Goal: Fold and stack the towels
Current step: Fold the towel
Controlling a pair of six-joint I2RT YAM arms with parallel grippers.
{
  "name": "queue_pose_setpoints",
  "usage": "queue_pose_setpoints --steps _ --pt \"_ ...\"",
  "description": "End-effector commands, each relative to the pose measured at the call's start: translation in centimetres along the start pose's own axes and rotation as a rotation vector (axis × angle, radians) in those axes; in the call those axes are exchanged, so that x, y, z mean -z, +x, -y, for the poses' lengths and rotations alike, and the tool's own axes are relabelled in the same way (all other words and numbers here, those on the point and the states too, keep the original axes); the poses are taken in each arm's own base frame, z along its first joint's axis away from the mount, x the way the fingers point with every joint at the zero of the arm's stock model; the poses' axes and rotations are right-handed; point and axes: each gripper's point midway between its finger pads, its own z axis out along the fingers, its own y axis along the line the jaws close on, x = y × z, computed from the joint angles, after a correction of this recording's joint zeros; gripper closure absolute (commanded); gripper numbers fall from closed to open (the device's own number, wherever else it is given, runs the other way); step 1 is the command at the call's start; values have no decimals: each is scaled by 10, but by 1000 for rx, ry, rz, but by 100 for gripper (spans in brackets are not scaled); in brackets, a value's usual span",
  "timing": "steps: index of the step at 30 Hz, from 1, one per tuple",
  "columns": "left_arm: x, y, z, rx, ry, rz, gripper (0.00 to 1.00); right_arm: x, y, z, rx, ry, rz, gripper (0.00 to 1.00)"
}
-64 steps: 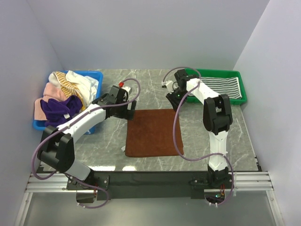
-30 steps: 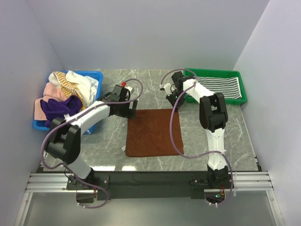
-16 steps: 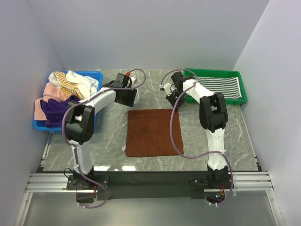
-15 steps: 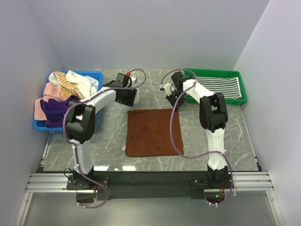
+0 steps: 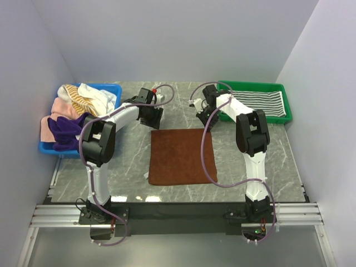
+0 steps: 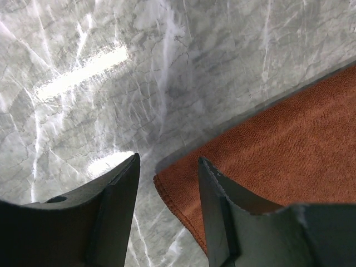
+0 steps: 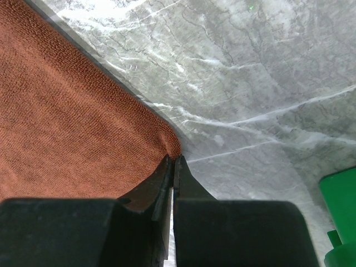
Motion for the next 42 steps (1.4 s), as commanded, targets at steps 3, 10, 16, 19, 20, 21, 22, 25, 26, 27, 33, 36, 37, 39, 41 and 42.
queue_pose_setpoints --steps 3,10,16,19,20,21,22,25,26,27,33,36,37,39,41,42 --pt "5 -2 1 -8 3 11 48 0 1 9 7 57 1 100" --pt "0 15 3 -12 0 -32 49 0 0 12 2 75 3 100" --pt "-5 22 -4 -8 -43 -56 49 -1 0 12 2 76 4 100" --pt "-7 23 -7 -4 -57 -56 49 0 0 13 0 81 5 100" --pt "-8 23 -8 1 -62 -57 50 0 0 12 1 81 5 100" --pt "-9 24 -9 1 -68 -57 52 -1 0 12 0 81 5 100" --pt "-10 24 -10 2 -73 -57 53 0 -1 14 -1 84 9 100" --pt "-15 24 -14 6 -94 -59 58 -1 0 15 -3 92 4 100" --pt "-15 23 -15 13 -100 -54 59 -1 1 15 -4 93 2 100" --pt "-16 22 -18 17 -117 -50 61 0 0 15 -1 96 4 100" --pt "-19 7 -19 30 -130 -7 66 -1 1 16 -7 100 2 100" --pt "-17 1 -19 27 -126 -1 65 -1 1 17 -9 103 2 100" --pt "-16 0 -18 26 -122 3 65 0 1 17 -10 104 3 100" --pt "-15 1 -18 24 -123 3 64 0 1 17 -8 104 3 100" --pt "-14 2 -19 21 -128 -2 61 -1 1 17 -10 103 2 100" --pt "-14 4 -19 19 -130 -11 58 0 0 16 -8 104 3 100"
